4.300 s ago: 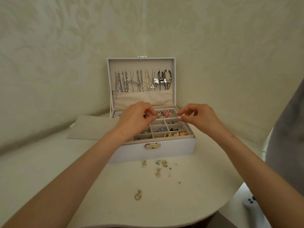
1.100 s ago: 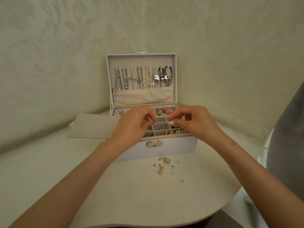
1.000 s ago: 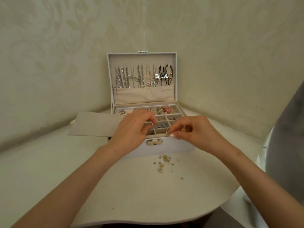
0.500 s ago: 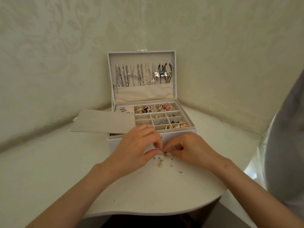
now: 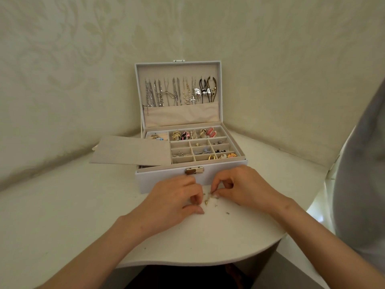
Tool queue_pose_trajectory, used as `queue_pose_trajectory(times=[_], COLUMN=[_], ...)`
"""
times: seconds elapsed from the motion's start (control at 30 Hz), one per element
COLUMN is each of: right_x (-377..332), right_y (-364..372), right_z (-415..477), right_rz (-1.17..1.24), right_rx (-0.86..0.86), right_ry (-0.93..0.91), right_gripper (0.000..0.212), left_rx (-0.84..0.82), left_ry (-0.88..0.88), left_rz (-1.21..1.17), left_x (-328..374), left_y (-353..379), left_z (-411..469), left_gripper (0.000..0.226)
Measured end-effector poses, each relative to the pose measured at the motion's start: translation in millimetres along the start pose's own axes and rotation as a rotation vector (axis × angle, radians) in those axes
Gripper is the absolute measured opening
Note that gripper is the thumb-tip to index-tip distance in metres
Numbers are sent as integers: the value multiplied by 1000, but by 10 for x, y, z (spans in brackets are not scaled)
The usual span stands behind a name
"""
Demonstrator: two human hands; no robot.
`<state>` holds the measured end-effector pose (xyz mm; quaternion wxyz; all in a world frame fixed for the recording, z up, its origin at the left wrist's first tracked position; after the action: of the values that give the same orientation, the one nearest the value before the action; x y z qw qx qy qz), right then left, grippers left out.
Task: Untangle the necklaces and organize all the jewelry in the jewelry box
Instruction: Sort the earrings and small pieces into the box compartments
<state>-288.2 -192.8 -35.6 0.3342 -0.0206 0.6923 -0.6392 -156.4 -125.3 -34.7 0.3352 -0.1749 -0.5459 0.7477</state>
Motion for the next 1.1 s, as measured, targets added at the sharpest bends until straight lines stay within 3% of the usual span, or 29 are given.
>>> queue_pose_trajectory(times=[0.27,0.77,0.97,1.1], right_x=[-112,-154,-118,-123], right_y=[30,103,-114,-335], right_z=[-74,-40,-66,44], right_rz=[105,95,428,582], right_rx=[-59,-187,-153,-40], right_ry=[-74,-29,-4,29], right_gripper=[9,9,11,12], left_rx=[-31,51,97,173], left_ry=[-27,-79,-56,-77], left_rz=[-31,-238,-272,-294], left_x=[0,-28,-14,-64], left_y=[-3,-17,-25,-248], left_z=[-59,-159,-169,-95], left_gripper=[7,24,23,23])
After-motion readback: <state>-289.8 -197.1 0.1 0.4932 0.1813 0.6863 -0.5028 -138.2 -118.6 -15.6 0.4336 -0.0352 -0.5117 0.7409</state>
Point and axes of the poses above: each hand's wrist, its own z-axis towards the middle knuckle, its own y-axis out of the palm, x = y × z, the point moved 6 cm from there along z, towards the middle knuckle, and after that the axes turned 14 degrees about y, right-handed, at the moved point
